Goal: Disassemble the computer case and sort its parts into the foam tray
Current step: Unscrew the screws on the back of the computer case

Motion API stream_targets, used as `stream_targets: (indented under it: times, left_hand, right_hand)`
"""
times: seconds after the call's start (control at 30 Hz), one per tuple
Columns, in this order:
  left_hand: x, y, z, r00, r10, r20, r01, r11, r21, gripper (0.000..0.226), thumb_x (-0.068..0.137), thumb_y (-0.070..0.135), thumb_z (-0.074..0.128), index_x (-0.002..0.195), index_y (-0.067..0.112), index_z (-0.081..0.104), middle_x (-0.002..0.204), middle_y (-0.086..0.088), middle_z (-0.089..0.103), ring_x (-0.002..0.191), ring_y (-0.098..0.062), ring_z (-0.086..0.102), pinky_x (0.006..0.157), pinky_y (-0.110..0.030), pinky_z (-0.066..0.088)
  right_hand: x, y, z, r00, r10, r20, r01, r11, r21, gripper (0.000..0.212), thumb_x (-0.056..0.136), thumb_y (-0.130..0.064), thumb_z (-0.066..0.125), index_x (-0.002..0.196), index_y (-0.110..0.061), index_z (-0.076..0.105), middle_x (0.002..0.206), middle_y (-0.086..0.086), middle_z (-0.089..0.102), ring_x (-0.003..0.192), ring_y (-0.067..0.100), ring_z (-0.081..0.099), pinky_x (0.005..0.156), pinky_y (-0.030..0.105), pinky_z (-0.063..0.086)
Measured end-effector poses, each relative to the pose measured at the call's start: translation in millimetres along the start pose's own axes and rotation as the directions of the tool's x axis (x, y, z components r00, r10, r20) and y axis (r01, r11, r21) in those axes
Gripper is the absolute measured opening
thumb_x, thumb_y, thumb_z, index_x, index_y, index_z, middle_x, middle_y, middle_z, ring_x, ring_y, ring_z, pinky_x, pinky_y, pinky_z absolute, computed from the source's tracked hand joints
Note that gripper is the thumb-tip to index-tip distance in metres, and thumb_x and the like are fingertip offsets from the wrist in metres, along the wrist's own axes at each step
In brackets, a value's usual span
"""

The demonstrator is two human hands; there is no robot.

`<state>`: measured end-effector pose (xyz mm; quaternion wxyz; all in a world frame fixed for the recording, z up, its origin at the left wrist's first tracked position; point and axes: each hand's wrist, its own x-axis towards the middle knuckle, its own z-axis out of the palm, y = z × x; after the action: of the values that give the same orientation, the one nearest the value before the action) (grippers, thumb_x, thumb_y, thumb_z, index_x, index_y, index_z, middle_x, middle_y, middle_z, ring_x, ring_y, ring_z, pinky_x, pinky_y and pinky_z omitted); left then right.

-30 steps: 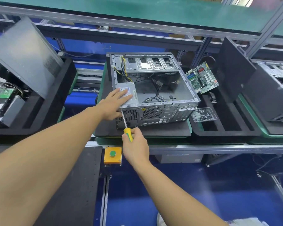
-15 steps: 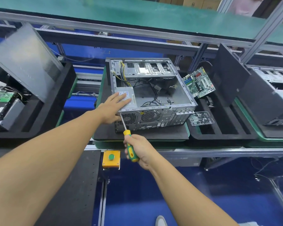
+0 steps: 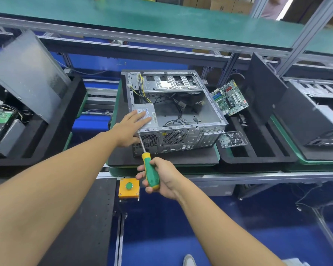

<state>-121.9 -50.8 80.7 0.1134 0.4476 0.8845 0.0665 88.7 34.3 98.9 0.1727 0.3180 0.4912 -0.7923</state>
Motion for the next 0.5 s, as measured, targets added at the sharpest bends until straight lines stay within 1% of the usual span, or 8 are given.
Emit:
stream_targets:
  times: [0.07, 0.1, 0.17, 0.23, 0.3, 0.37, 0.43, 0.5]
  left_hand:
    - [1, -1, 1, 1.000, 0.005, 0.000, -0.005, 1.000, 0.002, 0.094, 0.092, 0.021, 0.068, 0.157, 0.040, 0.004, 0.166, 0.012, -0.006, 0.152, -0.017, -0.011, 0.115, -0.057, 0.030]
    - [1, -1, 1, 1.000, 0.009, 0.000, -0.009, 1.000, 0.003, 0.094, 0.092, 0.021, 0.068, 0.157, 0.039, 0.004, 0.166, 0.011, -0.006, 0.152, -0.017, -0.011, 0.115, -0.057, 0.029]
    - [1, -1, 1, 1.000, 0.014, -0.003, -0.014, 1.000, 0.003, 0.093, 0.092, 0.021, 0.068, 0.157, 0.038, 0.004, 0.166, 0.011, -0.006, 0.152, -0.018, -0.011, 0.115, -0.057, 0.028]
    - [1, 0, 1, 1.000, 0.014, -0.006, -0.014, 1.000, -0.002, 0.093, 0.092, 0.021, 0.068, 0.157, 0.038, 0.005, 0.166, 0.011, -0.006, 0.152, -0.017, -0.011, 0.115, -0.057, 0.029]
    - [0, 0, 1, 1.000, 0.004, -0.010, -0.004, 1.000, -0.010, 0.092, 0.092, 0.022, 0.068, 0.157, 0.039, 0.005, 0.166, 0.012, -0.005, 0.152, -0.016, -0.011, 0.113, -0.058, 0.033]
    - [-1, 1, 0, 1.000, 0.000, -0.010, 0.000, 1.000, -0.013, 0.091, 0.092, 0.022, 0.067, 0.157, 0.039, 0.005, 0.166, 0.012, -0.004, 0.152, -0.016, -0.010, 0.112, -0.058, 0.034]
    - [0, 1, 0, 1.000, 0.003, -0.009, -0.003, 1.000, -0.010, 0.092, 0.092, 0.021, 0.067, 0.157, 0.039, 0.005, 0.166, 0.011, -0.004, 0.152, -0.017, -0.010, 0.113, -0.058, 0.032]
    - [0, 2, 0, 1.000, 0.003, -0.007, -0.004, 1.000, -0.016, 0.092, 0.092, 0.020, 0.067, 0.157, 0.038, 0.006, 0.166, 0.011, -0.005, 0.152, -0.017, -0.011, 0.114, -0.058, 0.030]
  right_hand:
    - [-1, 2, 3, 0.998, -0.035, 0.046, 0.034, 0.999, 0.041, 0.028, 0.105, -0.023, 0.035, 0.103, -0.005, 0.056, 0.086, 0.013, 0.066, 0.058, 0.017, 0.054, 0.046, 0.027, 0.044]
    - [-1, 4, 4, 0.997, -0.066, 0.043, 0.064, 0.997, 0.035, 0.022, 0.105, -0.022, 0.040, 0.103, -0.006, 0.055, 0.089, 0.012, 0.066, 0.060, 0.016, 0.058, 0.047, 0.028, 0.048]
    - [1, 11, 7, 0.992, -0.124, 0.001, 0.123, 0.991, -0.059, 0.015, 0.104, -0.026, 0.049, 0.103, -0.011, 0.053, 0.095, 0.008, 0.065, 0.064, 0.016, 0.065, 0.048, 0.030, 0.054]
    - [3, 17, 8, 0.988, -0.152, -0.037, 0.145, 0.978, -0.152, 0.018, 0.102, -0.034, 0.054, 0.105, -0.016, 0.051, 0.100, 0.004, 0.064, 0.064, 0.017, 0.069, 0.046, 0.030, 0.055]
    - [4, 19, 10, 0.985, -0.162, -0.065, 0.148, 0.973, -0.175, 0.020, 0.100, -0.037, 0.057, 0.106, -0.019, 0.051, 0.100, 0.003, 0.064, 0.057, 0.014, 0.065, 0.042, 0.024, 0.048]
    - [4, 18, 9, 0.985, -0.145, -0.093, 0.128, 0.977, -0.169, 0.019, 0.099, -0.039, 0.059, 0.105, -0.022, 0.051, 0.099, 0.005, 0.062, 0.052, 0.012, 0.057, 0.040, 0.019, 0.039]
    - [3, 14, 8, 0.991, -0.089, -0.103, 0.075, 0.988, -0.134, 0.023, 0.099, -0.041, 0.059, 0.108, -0.022, 0.050, 0.097, 0.007, 0.059, 0.053, 0.012, 0.050, 0.038, 0.018, 0.032]
    - [0, 8, 7, 0.996, 0.003, -0.085, -0.009, 0.998, -0.063, 0.032, 0.099, -0.047, 0.056, 0.113, -0.019, 0.049, 0.092, 0.008, 0.058, 0.054, 0.014, 0.048, 0.038, 0.019, 0.030]
